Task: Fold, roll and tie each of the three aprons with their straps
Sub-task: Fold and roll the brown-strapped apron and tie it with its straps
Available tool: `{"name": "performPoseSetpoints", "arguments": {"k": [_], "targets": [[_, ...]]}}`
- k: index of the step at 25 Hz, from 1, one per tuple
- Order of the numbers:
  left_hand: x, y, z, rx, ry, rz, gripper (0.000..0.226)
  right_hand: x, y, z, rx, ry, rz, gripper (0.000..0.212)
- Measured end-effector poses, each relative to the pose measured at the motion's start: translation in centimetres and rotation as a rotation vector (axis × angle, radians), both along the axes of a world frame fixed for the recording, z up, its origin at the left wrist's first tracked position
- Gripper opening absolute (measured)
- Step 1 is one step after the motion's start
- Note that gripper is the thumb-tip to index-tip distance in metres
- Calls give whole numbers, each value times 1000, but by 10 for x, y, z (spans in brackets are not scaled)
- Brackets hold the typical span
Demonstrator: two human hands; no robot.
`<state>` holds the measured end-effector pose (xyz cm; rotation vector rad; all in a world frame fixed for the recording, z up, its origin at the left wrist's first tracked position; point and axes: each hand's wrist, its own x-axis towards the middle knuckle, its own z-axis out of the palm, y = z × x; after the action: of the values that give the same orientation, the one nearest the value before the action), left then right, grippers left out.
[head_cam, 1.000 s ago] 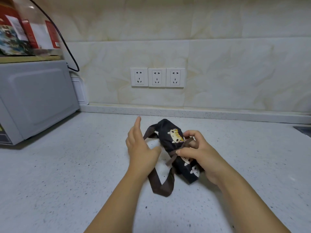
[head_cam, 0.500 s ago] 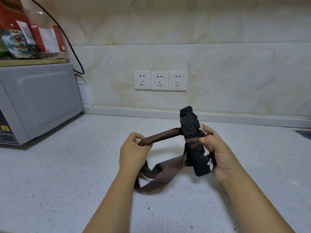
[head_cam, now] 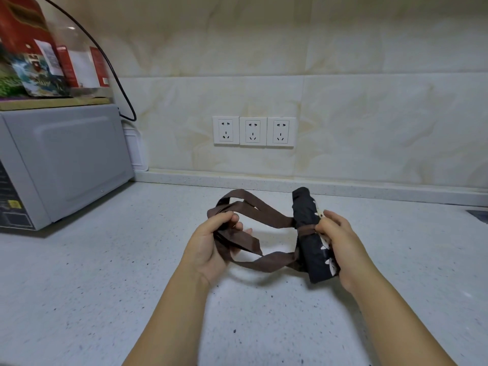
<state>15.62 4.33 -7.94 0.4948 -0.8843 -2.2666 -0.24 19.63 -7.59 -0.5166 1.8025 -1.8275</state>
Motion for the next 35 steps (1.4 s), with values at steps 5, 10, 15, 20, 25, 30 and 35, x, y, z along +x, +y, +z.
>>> {"name": "performPoseSetpoints", "arguments": {"k": [5,10,15,20,25,30,35], "targets": [[-5,2,-2,-38,61,-19,27,8,-6,-9,212,189,45,72],[-9,9,-1,-170,-29,-115,24,16,-11,-7,186,571,-91,76],[-17,0,22,-360,-82,-252,30,20,-46,21,166,842,260,91],[-23,-37,77,-451,-172,-319,36,4,-88,80,139,633,301,38],[8,-68,147,-508,-362,-299,53,32,-122,160,268,581,313,21],[84,-125,230,-930,-791,-267,28,101,-174,250,254,632,374,24],[178,-174,306,-971,-809,-247,14,178,-230,319,105,618,378,26]]}}
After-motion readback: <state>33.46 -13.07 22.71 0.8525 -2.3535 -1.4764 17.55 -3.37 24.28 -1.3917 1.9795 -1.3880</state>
